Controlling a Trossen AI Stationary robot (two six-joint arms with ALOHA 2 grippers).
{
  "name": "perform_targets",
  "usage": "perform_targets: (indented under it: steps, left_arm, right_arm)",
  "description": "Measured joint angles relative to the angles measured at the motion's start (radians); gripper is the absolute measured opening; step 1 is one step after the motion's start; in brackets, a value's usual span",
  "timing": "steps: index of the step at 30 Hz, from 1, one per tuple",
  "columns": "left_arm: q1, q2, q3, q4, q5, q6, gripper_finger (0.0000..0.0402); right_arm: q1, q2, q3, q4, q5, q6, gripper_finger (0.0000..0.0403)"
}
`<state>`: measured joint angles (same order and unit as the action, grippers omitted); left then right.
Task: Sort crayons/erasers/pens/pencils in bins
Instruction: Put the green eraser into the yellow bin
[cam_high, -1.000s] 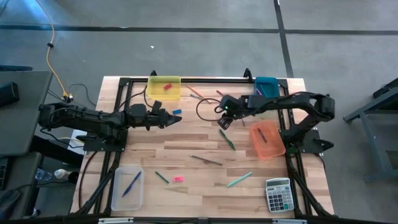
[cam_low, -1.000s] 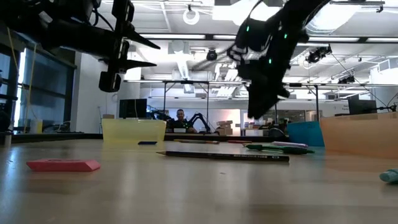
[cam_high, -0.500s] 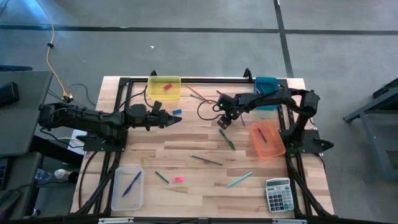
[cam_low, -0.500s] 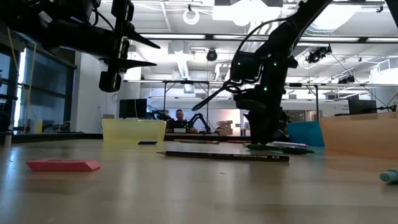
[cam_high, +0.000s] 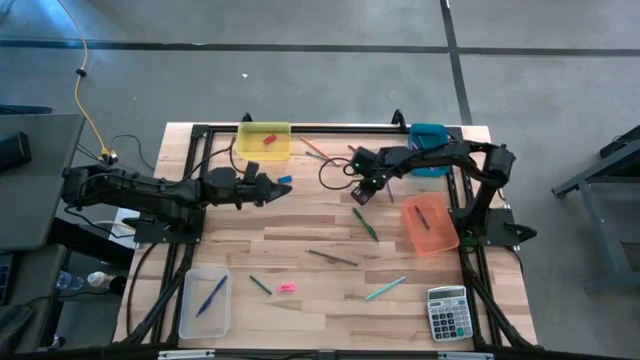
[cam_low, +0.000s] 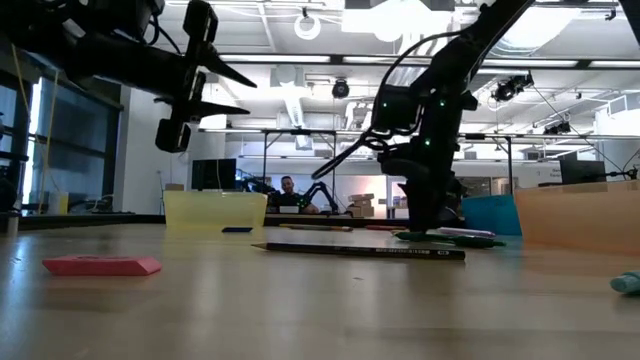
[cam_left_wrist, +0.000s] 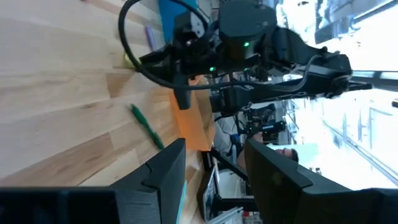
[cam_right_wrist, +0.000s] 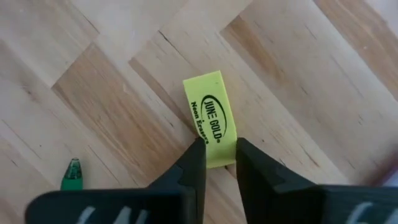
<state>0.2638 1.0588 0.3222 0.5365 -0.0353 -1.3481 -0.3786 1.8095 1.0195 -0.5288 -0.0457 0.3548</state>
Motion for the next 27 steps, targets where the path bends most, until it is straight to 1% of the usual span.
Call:
perform_targets:
  steps: [3, 7, 8, 11, 14, 19, 23, 27]
  left_arm:
    - [0.000, 0.000, 0.000, -0.001, 0.000, 0.025, 0.0154]
    - [0.000, 0.000, 0.000, -0.001, -0.003, 0.042, 0.0154]
    - [0.000, 0.000, 0.000, -0.001, -0.004, 0.042, 0.0154]
    - [0.003, 0.008, 0.000, -0.001, -0.007, 0.042, 0.0154]
    - [0.005, 0.014, 0.001, 0.003, -0.011, 0.018, 0.0154]
    - [0.005, 0.068, 0.001, 0.017, -0.007, -0.040, 0.0154]
    - [0.005, 0.131, 0.001, 0.097, 0.001, -0.091, 0.0154]
    - [0.005, 0.183, 0.001, 0.206, -0.002, -0.118, 0.0154]
  right_arm:
    - [0.000, -0.001, 0.026, -0.026, -0.018, 0.004, 0.0043]
    - [0.013, -0.022, 0.076, 0.003, -0.145, 0.011, 0.0044]
    - [0.013, -0.025, 0.086, 0.011, -0.154, 0.011, 0.0044]
    - [0.026, -0.027, 0.112, 0.036, -0.144, 0.031, 0.0044]
    - [0.055, -0.032, 0.148, 0.075, -0.155, 0.059, 0.0044]
    - [0.105, -0.032, 0.230, 0.121, -0.141, 0.067, 0.0044]
    - [0.150, -0.033, 0.315, 0.130, -0.125, 0.050, 0.0044]
    - [0.187, -0.035, 0.391, 0.118, -0.095, -0.025, 0.0044]
